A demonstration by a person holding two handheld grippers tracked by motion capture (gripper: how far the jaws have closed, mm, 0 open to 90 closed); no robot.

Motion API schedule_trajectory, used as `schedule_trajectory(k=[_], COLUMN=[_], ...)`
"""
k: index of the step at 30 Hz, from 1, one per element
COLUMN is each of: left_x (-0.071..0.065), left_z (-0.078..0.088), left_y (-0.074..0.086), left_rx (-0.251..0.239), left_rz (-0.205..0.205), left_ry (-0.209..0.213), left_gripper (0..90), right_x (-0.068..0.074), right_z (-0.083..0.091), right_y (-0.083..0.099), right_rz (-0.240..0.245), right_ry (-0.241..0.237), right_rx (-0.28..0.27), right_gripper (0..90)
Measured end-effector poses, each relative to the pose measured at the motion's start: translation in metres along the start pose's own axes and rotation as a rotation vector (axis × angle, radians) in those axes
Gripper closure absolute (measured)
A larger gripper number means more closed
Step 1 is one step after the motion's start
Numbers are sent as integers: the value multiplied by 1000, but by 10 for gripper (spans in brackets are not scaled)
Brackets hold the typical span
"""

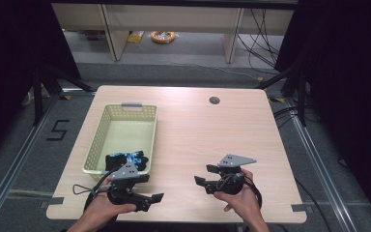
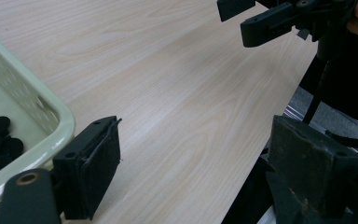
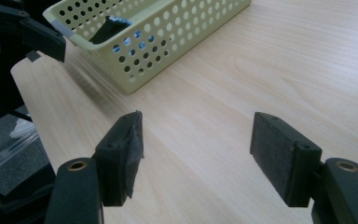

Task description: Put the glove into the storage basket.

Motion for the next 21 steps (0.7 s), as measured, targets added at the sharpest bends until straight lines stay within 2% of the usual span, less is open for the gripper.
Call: schedule_trajectory(k=[2, 3, 5, 7, 8, 9, 10, 11, 12, 13, 14, 15, 16, 17, 18, 19, 20, 21], left_x=[-1, -1, -3, -5, -7, -8, -9, -10, -11, -11, -12, -10, -12, -13, -11, -11, -11, -9], left_z=[-2, -3, -3, -5, -6, -6, -6, -7, -8, -8, -9, -8, -9, -10, -10, -10, -11, -11], left_y=[3, 4, 8, 12, 15, 18, 20, 23, 27, 29, 32, 33, 36, 38, 40, 42, 44, 46], left_rx=[6, 9, 22, 25, 24, 33, 39, 42, 51, 64, 67, 86, 72, 74, 73, 82, 67, 82], left_rz=[7, -4, -9, -11, 8, -3, -13, -18, -11, -37, -17, -49, -27, -5, -24, -23, -18, -62], left_ry=[0, 11, 5, 15, 19, 21, 27, 35, 33, 40, 43, 46, 56, 45, 49, 33, 29, 18], left_gripper=[162, 163, 163, 163, 163, 163, 163, 163, 163, 163, 163, 163, 163, 163, 163, 163, 163, 163], right_x=[-1, 1, -2, -2, 0, -1, -2, -2, 1, 1, 2, 4, 5, 4, 7, 8, 6, 8], right_z=[1, 2, 4, 7, 7, 8, 8, 8, 9, 10, 9, 10, 10, 10, 11, 11, 12, 11], right_y=[4, 6, 8, 10, 12, 14, 15, 17, 19, 20, 22, 23, 25, 26, 28, 30, 31, 33], right_rz=[4, -9, 6, 7, -35, -14, -4, -6, -36, -17, -20, -23, -38, -8, -32, -39, 0, -10], right_ry=[-2, -6, -5, 13, 9, 20, 11, 14, 20, 22, 16, 17, 15, 10, 10, 5, 16, 6], right_rx=[-10, -7, -17, -14, -12, -8, -18, -14, -6, -3, -7, -4, -2, -4, 2, -1, 9, 3], right_gripper=[354, 354, 354, 352, 352, 352, 352, 352, 352, 352, 352, 352, 351, 351, 351, 351, 350, 348])
Point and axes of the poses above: each handheld gripper's, and its own axes: z roughly backward along the jaws, y roughly out of its underside, x roughly to its left, the point moved 1 cm from there along -z, roughly forward along the jaws, and after that the axes turned 8 degrees about -x, right-handed, at the moved point
